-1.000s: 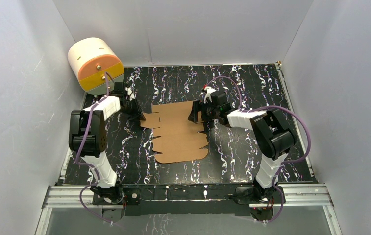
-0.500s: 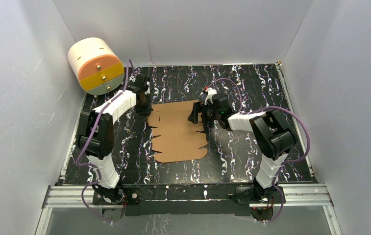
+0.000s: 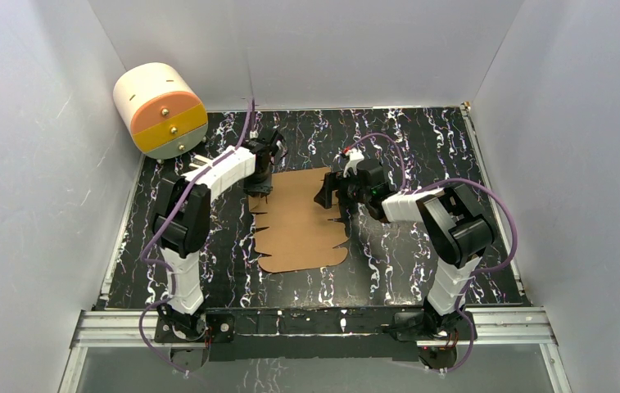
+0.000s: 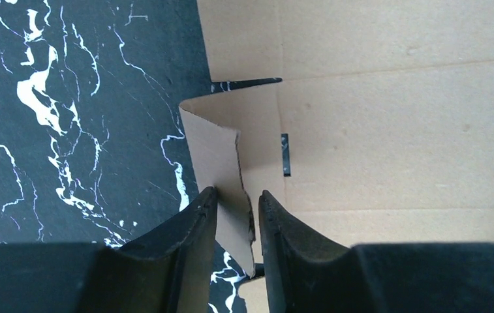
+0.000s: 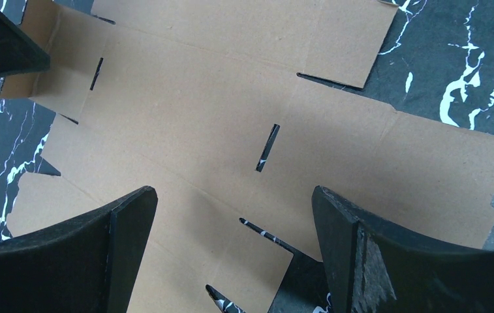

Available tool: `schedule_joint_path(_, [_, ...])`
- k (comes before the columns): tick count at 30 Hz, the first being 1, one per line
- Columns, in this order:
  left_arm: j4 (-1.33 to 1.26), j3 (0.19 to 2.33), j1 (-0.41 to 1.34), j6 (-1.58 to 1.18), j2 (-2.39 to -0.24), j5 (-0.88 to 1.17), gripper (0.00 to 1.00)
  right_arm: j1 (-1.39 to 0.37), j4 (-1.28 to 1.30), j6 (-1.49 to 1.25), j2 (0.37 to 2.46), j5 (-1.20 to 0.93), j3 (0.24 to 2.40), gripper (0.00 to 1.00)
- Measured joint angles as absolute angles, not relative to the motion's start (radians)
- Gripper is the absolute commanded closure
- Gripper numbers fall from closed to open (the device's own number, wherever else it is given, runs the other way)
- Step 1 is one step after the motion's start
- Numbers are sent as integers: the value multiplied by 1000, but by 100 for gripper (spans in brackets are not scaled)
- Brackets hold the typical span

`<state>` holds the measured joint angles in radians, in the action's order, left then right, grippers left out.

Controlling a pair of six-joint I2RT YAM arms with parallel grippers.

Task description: Fold the paper box

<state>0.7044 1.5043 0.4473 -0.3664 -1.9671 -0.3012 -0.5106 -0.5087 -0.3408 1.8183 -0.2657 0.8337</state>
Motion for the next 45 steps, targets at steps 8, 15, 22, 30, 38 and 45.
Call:
schedule_joint_path(8, [719,1539,482,-400,-1967,-291,68,-511,-527,-344,1811,-268,817,1])
schedule_joint_path(15, [698,1526,487,-432,-1955,-268,56,-511,-528,-346,1804,-269,807,2])
schedule_joint_path(22, [598,1370,424,-445,-1776,-193,47,-511,-528,-349,1803,-270,807,1])
schedule_joint_path(30, [390,1129,135,-458,-1560,97,45,-511,-528,-348,1803,-270,807,1])
schedule_joint_path(38, [286,1025,-51,-495,-1615,307,52,-511,-529,-348,1803,-272,807,1])
schedule_joint_path(45, [258,1023,-56,-508,-1719,383,56,-511,-529,-348,1803,-273,807,1])
